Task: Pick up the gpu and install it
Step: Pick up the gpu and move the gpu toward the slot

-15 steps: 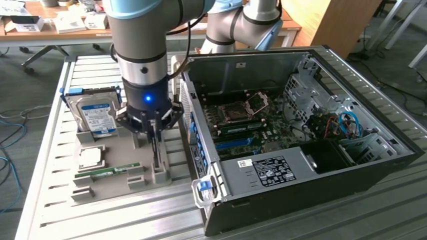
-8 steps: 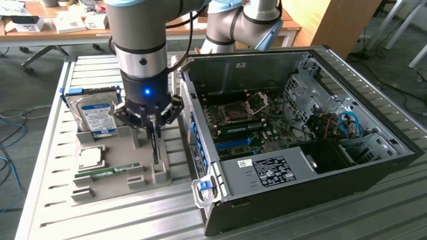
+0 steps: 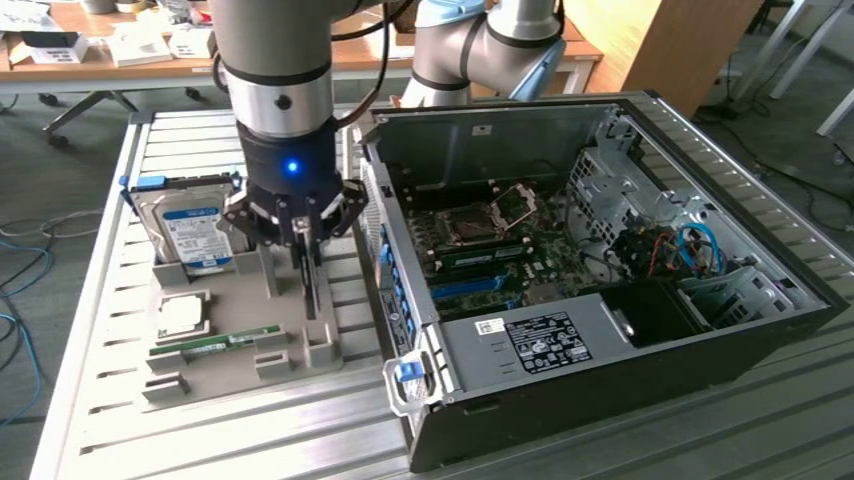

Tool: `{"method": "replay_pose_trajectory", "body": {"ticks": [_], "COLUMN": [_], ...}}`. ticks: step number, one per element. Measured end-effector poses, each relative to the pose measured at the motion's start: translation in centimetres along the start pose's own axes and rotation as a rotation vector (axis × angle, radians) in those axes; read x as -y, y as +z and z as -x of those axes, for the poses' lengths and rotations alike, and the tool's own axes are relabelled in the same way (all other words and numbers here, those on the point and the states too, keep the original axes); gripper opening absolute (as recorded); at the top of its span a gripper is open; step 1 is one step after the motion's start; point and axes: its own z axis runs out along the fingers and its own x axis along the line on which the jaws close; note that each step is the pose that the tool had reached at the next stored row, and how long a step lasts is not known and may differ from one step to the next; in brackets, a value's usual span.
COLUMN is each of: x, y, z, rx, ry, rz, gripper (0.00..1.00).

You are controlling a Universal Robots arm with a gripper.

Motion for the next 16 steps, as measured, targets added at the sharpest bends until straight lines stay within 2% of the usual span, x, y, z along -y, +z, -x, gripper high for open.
{"method": "replay_pose_trajectory", "body": {"ticks": [16], "x": [-0.02], "y": [-2.51], "z": [0.0], "rx": [0.0001], "ry": [0.0], "rz": [0.0], "gripper": [0.26]}}
